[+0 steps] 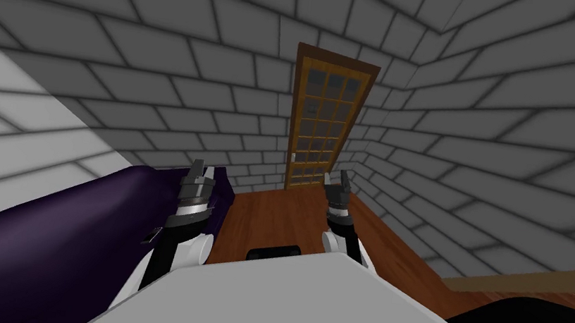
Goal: Pull the door open
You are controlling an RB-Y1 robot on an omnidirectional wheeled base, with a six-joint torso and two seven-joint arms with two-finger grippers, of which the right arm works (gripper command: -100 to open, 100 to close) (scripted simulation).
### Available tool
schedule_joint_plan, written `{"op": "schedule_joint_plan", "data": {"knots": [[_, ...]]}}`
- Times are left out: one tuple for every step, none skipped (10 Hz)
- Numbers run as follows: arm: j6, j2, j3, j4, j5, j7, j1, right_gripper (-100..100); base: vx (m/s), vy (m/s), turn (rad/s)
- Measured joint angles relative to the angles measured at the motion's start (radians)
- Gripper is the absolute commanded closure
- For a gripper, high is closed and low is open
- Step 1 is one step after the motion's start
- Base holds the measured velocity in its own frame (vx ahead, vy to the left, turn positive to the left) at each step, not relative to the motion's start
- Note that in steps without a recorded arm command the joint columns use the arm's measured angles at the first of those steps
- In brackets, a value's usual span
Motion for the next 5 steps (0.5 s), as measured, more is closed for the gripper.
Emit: {"op": "schedule_joint_plan", "data": {"knots": [[-0.003, -0.003, 0.005, 0.015, -0.011, -0.015, -0.003, -100, 0.084, -0.004, 0.051], [-0.006, -0.009, 0.007, 0.027, -0.024, -0.031, -0.003, -100, 0.086, -0.013, 0.053], [-0.008, -0.012, 0.011, 0.04, -0.035, -0.046, -0.007, -100, 0.092, -0.022, 0.064], [-0.014, -0.018, 0.013, 0.06, -0.048, -0.063, -0.012, -100, 0.102, -0.025, 0.071], [-0.021, -0.021, 0.02, 0.075, -0.06, -0.079, -0.011, -100, 0.095, -0.023, 0.083]]}}
